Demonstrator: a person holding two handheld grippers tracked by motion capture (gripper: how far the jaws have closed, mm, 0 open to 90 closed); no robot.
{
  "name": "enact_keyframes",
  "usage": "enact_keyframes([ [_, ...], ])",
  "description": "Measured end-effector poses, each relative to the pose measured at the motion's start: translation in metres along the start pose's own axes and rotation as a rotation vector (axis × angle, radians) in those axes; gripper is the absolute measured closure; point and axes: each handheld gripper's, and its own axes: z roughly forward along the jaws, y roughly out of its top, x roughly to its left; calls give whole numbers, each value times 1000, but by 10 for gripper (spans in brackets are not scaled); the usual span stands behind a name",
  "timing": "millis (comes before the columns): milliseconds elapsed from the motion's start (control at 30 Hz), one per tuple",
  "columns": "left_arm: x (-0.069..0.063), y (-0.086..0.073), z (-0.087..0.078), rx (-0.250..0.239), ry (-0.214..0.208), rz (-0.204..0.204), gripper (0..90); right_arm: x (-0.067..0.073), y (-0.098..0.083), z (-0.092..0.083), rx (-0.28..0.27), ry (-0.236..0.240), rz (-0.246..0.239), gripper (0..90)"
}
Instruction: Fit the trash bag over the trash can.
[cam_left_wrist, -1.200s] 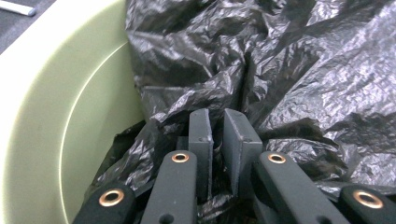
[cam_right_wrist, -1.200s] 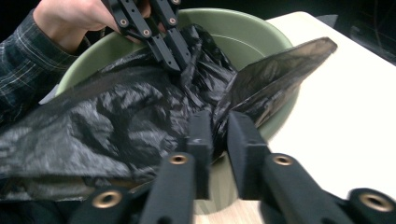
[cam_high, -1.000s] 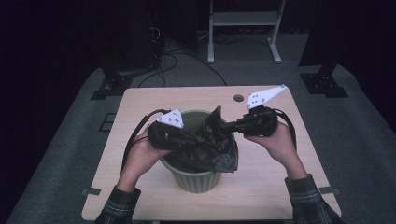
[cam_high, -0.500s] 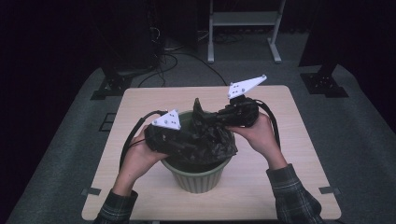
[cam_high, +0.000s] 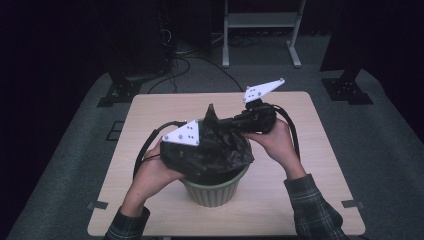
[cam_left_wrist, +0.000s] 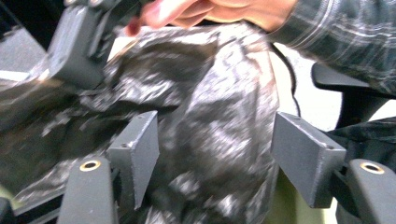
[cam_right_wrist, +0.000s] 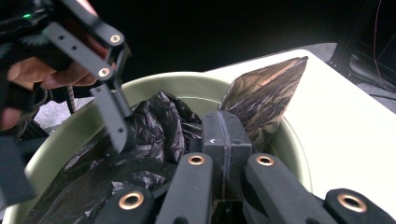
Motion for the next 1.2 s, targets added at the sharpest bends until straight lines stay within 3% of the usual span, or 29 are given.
enact_keyframes([
  [133, -1, 1, 6, 11, -1, 4, 291, 0, 0, 0, -3, -4, 1, 899],
  [200, 1, 0, 13, 38, 7, 10, 345, 0, 0, -1, -4, -4, 3, 899],
  [333, 6, -2, 18, 64, -20, 0, 688, 1, 0, -3, -7, -5, 2, 899],
  [367, 7, -2, 18, 72, -31, -1, 688, 1, 0, -3, -7, -5, 2, 899],
  [400, 8, -3, 18, 79, -34, -4, 836, 1, 0, -4, -9, -8, 1, 900],
  [433, 8, -3, 17, 71, -30, -5, 885, 1, 0, -5, -9, -8, 3, 899],
  [533, 10, -4, 12, 51, -13, -14, 898, 0, -1, -7, -11, -13, 3, 895],
  [633, 12, -7, 4, 35, 9, -32, 899, -1, -4, -14, -30, -21, 14, 807],
  [833, 20, -16, -13, 5, 58, -65, 899, -1, -12, -32, -47, -44, 36, 718],
  [1000, 26, -25, -24, -18, 85, -105, 899, 1, -22, -48, -55, -62, 40, 683],
  [1200, 28, -34, -34, -24, 105, -124, 899, -1, -33, -57, -52, -91, 56, 669],
])
